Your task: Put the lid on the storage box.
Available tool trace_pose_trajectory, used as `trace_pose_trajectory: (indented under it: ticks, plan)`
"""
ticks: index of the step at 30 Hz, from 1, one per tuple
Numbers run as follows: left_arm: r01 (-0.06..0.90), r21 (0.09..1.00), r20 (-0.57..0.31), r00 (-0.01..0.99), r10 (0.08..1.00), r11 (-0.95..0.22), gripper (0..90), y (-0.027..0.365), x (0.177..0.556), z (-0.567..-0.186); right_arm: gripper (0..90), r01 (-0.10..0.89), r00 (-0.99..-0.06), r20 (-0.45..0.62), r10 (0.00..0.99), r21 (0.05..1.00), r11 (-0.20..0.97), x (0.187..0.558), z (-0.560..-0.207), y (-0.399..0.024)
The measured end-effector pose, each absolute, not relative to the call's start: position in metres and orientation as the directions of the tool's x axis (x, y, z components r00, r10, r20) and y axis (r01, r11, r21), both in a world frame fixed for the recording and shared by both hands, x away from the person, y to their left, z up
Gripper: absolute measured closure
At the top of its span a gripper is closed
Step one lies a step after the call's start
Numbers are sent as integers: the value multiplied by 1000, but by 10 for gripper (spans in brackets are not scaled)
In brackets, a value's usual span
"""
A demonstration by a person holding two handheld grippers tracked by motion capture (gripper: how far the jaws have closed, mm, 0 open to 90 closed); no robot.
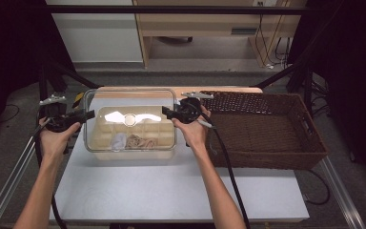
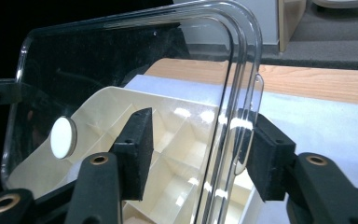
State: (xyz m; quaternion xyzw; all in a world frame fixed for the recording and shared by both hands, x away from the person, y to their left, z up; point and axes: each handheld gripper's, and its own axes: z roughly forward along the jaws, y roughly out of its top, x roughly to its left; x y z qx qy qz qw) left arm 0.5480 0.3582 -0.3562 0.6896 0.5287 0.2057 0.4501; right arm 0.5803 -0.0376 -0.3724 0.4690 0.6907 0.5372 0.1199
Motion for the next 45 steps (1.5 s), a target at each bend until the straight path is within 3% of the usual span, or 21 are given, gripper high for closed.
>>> trace_pose_trajectory:
  ticks: [26, 45]
  plan:
    - [623, 782, -243, 335, 910, -20, 382, 353, 579, -391, 327, 570, -461, 353, 814, 821, -33, 603, -407, -23]
    - [645, 764, -297, 309, 903, 30, 369, 356, 583, -410, 284, 581, -436, 328, 838, 814, -16, 611, -423, -20]
